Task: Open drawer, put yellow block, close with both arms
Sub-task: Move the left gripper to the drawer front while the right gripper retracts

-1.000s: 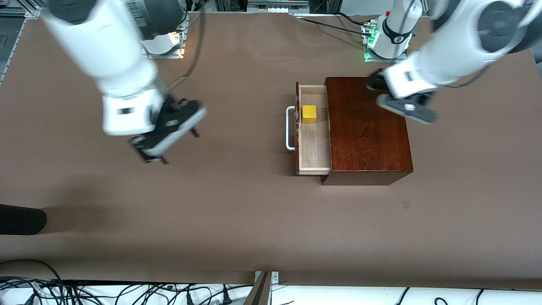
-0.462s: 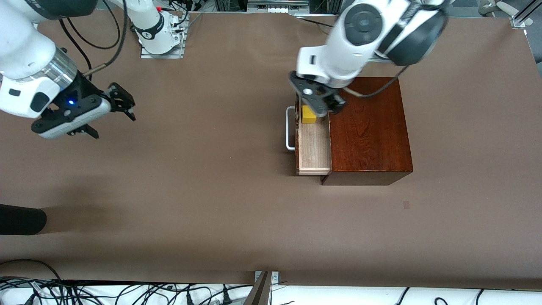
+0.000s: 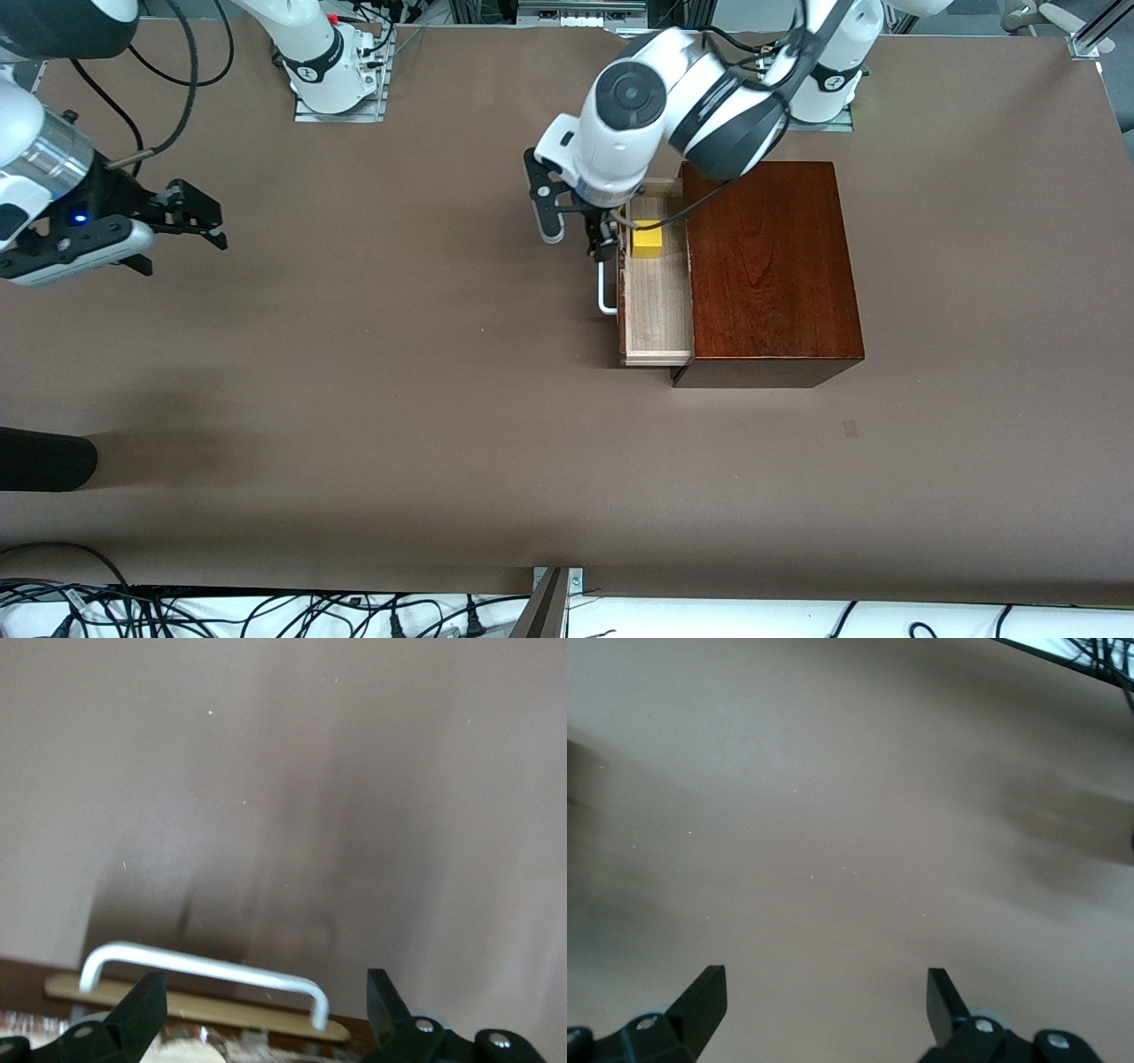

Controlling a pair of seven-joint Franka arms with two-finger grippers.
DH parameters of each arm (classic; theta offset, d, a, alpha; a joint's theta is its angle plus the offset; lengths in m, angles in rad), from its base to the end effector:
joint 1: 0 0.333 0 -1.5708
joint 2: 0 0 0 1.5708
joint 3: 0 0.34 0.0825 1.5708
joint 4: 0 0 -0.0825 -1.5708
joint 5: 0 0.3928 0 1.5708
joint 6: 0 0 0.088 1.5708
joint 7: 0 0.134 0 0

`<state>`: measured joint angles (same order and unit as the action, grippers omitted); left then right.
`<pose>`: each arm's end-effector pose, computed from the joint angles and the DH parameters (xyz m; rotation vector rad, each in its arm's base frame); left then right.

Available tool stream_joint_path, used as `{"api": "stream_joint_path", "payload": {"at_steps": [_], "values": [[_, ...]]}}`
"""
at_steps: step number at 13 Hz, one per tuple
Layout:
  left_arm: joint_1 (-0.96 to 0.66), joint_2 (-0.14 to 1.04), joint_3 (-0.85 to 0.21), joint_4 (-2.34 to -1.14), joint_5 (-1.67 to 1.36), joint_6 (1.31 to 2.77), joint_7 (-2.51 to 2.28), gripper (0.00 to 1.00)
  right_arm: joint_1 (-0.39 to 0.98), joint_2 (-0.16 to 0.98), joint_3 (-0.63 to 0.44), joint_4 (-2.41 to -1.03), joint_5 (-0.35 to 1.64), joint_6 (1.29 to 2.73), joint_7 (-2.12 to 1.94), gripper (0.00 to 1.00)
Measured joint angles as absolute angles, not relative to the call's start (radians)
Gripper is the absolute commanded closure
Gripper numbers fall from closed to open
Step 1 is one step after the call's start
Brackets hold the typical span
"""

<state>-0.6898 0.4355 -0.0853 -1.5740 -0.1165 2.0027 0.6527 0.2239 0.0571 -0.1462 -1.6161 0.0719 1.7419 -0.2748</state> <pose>0.4955 -0.4890 0.3815 2.3229 -1.8993 -0.0216 0.5952 0.0570 0.5826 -3.0383 -0.5266 -0.1160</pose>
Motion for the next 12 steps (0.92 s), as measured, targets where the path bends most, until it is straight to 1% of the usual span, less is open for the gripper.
{"api": "stream_joint_path", "payload": {"at_steps": [4, 6, 8, 12], "values": [[-0.694, 0.537, -0.085, -1.573, -0.020, 2.131, 0.813, 0.00, 0.225, 0.051, -0.145, -1.616, 0.057, 1.741, -0.243, 0.00], [-0.695, 0.585, -0.085, -1.573, -0.006, 2.161, 0.839, 0.00, 0.227, 0.050, -0.140, -1.616, 0.032, 1.741, -0.230, 0.00], [-0.701, 0.602, -0.085, -1.574, 0.011, 2.155, 0.851, 0.00, 0.227, 0.046, -0.140, -1.616, 0.023, 1.739, -0.225, 0.00], [-0.713, 0.602, -0.087, -1.570, 0.087, 2.078, 0.849, 0.00, 0.224, 0.045, -0.155, -1.615, 0.021, 1.739, -0.220, 0.00]]}}
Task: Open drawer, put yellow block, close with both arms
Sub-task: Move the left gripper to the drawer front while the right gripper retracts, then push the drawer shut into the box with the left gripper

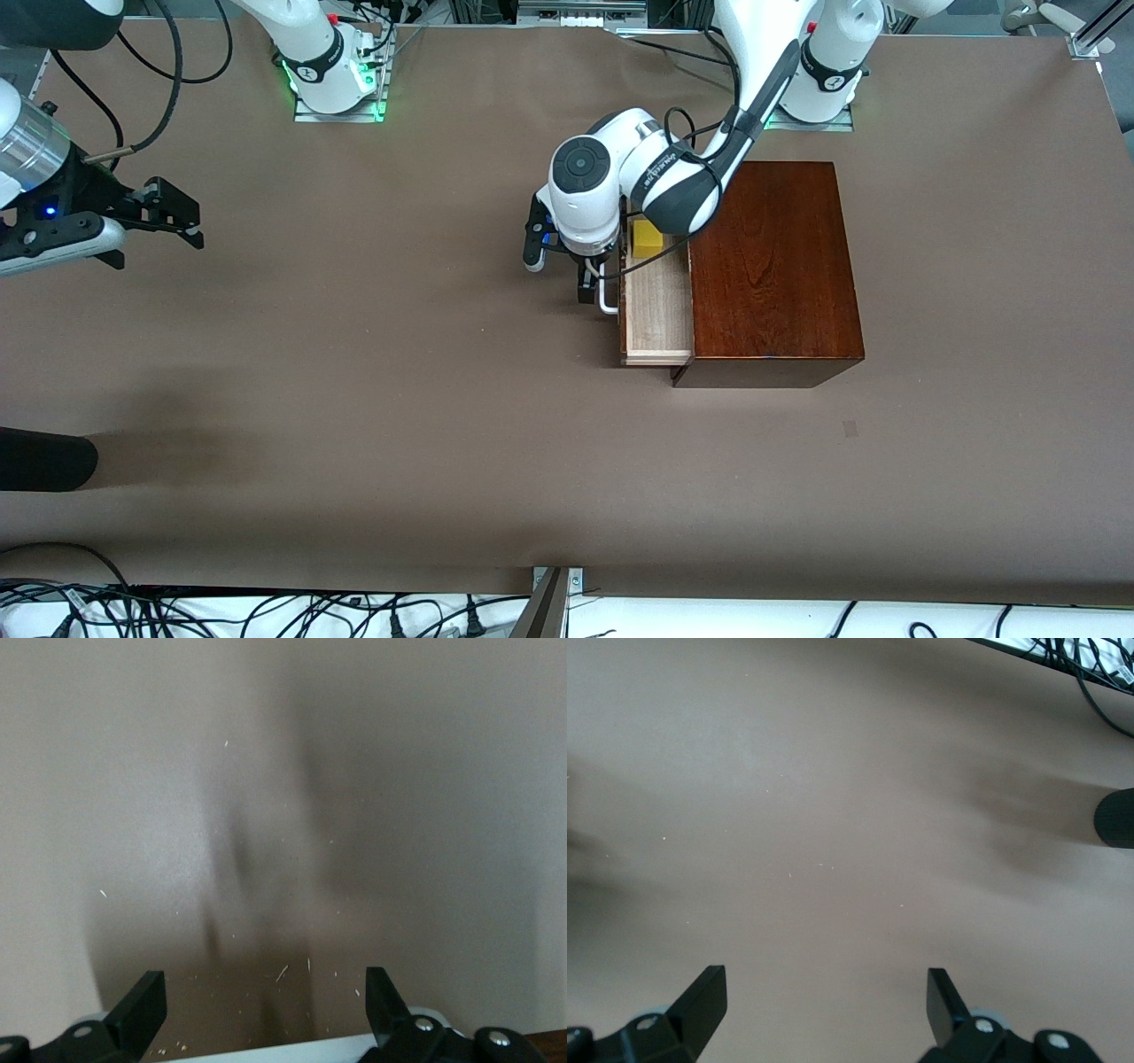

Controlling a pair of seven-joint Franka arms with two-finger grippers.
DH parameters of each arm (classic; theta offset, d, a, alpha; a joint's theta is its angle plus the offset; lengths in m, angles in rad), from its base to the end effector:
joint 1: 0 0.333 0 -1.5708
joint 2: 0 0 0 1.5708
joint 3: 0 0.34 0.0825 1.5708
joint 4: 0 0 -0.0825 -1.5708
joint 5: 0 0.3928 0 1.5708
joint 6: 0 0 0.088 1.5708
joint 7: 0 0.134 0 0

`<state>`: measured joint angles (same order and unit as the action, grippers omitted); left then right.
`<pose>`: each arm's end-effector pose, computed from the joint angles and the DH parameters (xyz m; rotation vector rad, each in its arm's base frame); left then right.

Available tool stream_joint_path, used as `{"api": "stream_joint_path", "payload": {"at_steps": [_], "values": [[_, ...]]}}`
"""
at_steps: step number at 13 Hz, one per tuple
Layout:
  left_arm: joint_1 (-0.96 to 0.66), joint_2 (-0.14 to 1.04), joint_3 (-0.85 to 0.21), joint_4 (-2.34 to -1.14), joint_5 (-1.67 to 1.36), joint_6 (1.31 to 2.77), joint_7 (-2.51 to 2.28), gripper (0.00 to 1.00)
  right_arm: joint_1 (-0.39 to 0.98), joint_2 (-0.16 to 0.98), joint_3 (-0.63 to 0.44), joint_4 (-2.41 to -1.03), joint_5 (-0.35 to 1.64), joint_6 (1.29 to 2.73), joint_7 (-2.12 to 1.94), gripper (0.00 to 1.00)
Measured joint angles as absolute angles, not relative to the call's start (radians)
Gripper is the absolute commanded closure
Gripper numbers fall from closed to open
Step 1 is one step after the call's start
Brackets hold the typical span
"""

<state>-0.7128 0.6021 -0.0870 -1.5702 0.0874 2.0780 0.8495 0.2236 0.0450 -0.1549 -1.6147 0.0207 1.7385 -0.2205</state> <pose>0.5024 -0.4966 0.2718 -2.0772 2.3228 0.1435 0.5927 0.0451 0.5899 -3.0993 -0.4478 -0.1256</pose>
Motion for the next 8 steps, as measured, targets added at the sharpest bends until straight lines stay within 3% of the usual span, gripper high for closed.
{"api": "stream_joint_path", "payload": {"at_steps": [8], "values": [[-0.610, 0.597, -0.060, -1.555, 0.115, 1.900, 1.016, 0.00, 0.226, 0.045, -0.146, -1.607, 0.020, 1.697, -0.183, 0.00]]}}
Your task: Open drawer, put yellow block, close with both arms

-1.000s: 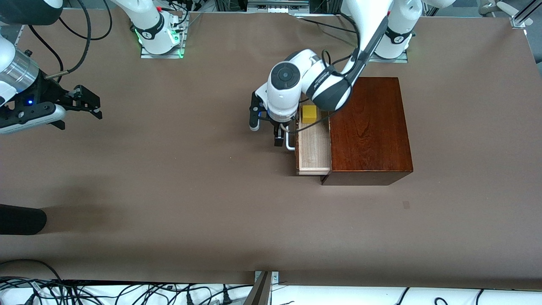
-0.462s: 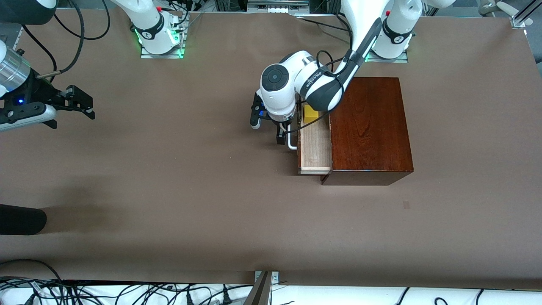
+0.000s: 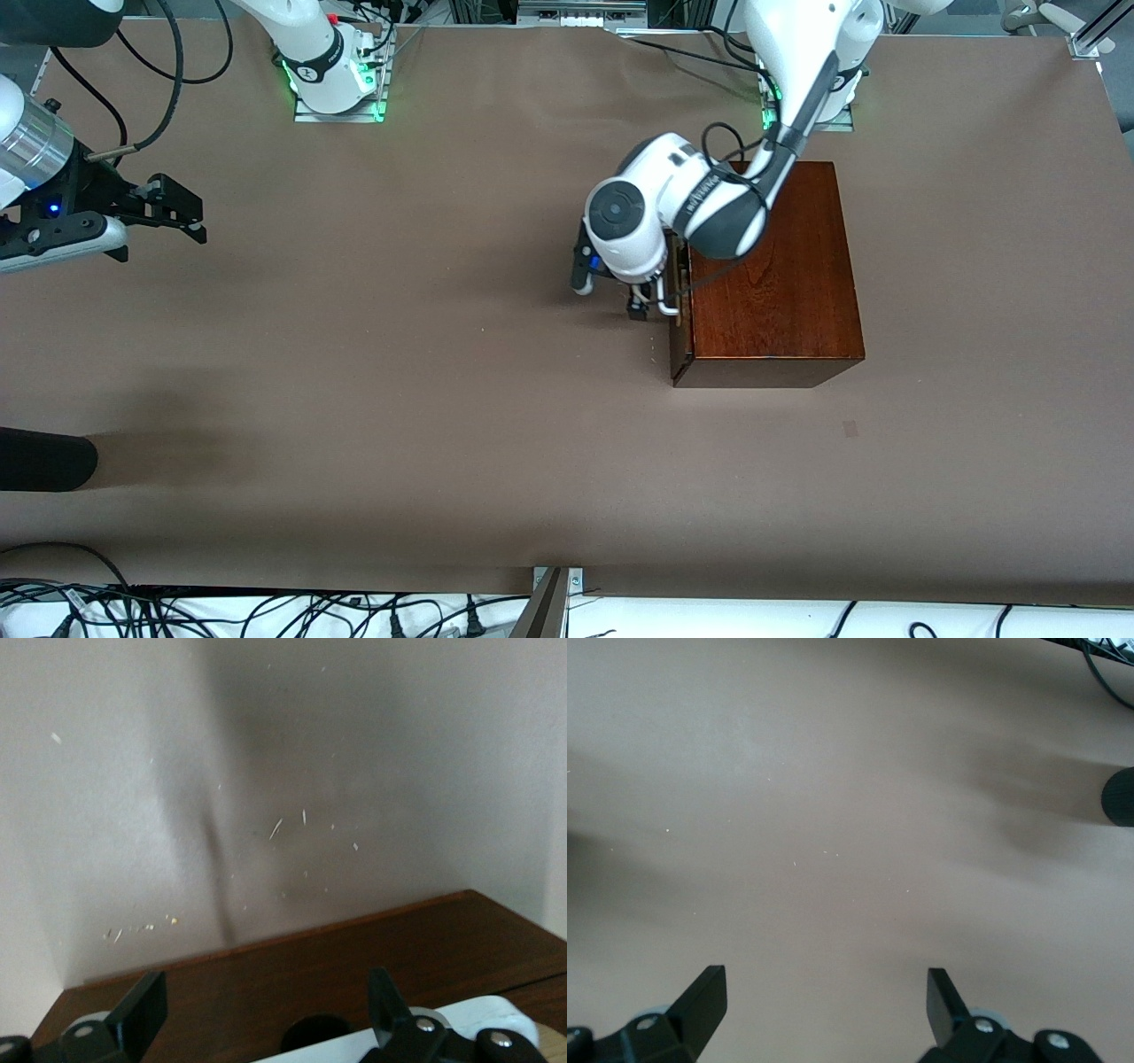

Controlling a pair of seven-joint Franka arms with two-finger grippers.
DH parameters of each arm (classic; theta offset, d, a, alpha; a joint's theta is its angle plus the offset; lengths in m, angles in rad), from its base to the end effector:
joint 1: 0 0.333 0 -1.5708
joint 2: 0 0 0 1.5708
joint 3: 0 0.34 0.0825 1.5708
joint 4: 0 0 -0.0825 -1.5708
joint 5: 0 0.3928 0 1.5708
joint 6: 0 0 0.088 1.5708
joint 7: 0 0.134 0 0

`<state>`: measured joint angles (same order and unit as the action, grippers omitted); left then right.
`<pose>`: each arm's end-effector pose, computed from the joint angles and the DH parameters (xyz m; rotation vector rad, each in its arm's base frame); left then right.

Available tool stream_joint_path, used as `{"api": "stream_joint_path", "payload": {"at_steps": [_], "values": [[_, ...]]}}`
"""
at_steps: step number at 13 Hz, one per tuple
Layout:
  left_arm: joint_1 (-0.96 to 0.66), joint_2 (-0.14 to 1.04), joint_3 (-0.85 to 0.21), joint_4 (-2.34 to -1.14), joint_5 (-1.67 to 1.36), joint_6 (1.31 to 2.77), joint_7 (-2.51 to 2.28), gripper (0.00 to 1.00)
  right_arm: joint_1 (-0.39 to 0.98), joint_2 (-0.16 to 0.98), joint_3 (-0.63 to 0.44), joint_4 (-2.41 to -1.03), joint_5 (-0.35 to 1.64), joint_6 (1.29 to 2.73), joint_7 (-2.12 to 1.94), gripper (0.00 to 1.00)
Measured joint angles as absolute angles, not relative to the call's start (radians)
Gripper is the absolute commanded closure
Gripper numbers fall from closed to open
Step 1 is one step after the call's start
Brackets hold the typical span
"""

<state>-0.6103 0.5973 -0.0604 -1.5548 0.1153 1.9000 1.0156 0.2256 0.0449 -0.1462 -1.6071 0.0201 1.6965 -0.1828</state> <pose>0.5468 -0.4130 0.2701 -2.0035 2.3537 0.4016 0.5874 0.0510 0.5897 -3.1032 -0.4064 -0.0714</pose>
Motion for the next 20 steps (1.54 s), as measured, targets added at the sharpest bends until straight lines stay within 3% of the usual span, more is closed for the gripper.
{"api": "stream_joint_path", "payload": {"at_steps": [10, 15, 20], "values": [[-0.607, 0.515, -0.067, -1.513, -0.065, 1.878, 0.791, 0.00, 0.227, 0.044, -0.128, -1.603, 0.020, 1.693, -0.171, 0.00], [-0.569, 0.342, -0.050, -1.503, -0.067, 1.661, 0.415, 0.00, 0.227, 0.044, -0.127, -1.602, 0.020, 1.691, -0.170, 0.00], [-0.355, 0.286, -0.025, -1.454, -0.021, 1.534, 0.356, 0.00, 0.227, 0.044, -0.128, -1.602, 0.020, 1.690, -0.169, 0.00]]}}
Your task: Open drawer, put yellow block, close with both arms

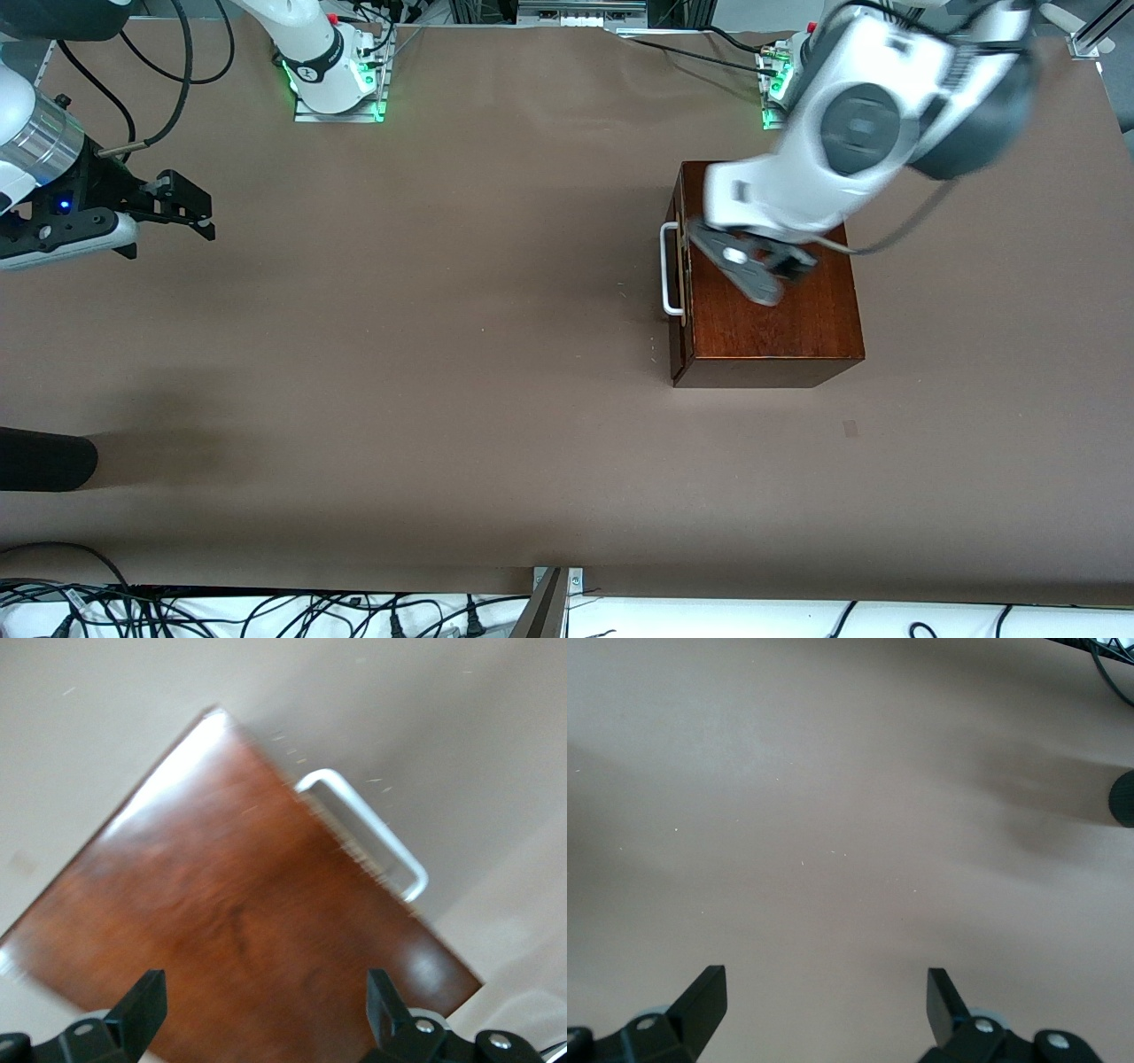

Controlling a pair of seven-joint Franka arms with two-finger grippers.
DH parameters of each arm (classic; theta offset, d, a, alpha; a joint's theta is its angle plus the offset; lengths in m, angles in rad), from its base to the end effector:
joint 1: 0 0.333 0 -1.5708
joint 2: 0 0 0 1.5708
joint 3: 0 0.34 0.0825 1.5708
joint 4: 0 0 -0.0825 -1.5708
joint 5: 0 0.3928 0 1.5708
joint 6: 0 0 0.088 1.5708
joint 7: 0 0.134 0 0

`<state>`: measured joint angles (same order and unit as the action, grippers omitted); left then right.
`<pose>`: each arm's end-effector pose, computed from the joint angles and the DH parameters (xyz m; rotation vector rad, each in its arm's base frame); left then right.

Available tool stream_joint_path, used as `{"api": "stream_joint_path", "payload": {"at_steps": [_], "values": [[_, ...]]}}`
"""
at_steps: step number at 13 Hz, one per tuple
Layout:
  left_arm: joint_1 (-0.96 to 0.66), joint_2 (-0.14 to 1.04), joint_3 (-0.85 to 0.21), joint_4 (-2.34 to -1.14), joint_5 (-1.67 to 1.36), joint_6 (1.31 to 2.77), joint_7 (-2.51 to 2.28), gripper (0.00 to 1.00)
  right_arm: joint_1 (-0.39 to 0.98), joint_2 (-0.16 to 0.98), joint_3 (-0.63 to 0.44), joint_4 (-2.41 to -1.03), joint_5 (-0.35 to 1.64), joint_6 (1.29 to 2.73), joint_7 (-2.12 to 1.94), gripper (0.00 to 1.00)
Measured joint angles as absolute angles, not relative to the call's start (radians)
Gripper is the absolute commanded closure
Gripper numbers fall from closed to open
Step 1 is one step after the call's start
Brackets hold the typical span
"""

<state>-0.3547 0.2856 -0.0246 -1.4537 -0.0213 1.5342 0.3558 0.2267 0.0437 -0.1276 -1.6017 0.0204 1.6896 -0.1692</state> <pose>0.5893 -0.2361 0.5024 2.8933 -1.1112 -0.3193 0.5856 0.0623 0.5923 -3.0999 -0.4156 -0.0705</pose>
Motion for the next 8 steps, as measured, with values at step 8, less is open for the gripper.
{"api": "stream_joint_path", "payload": {"at_steps": [8], "values": [[-0.142, 0.236, -0.013, -1.358, 0.080, 1.493, 0.174, 0.00, 0.227, 0.044, -0.128, -1.601, 0.020, 1.688, -0.169, 0.00]]}}
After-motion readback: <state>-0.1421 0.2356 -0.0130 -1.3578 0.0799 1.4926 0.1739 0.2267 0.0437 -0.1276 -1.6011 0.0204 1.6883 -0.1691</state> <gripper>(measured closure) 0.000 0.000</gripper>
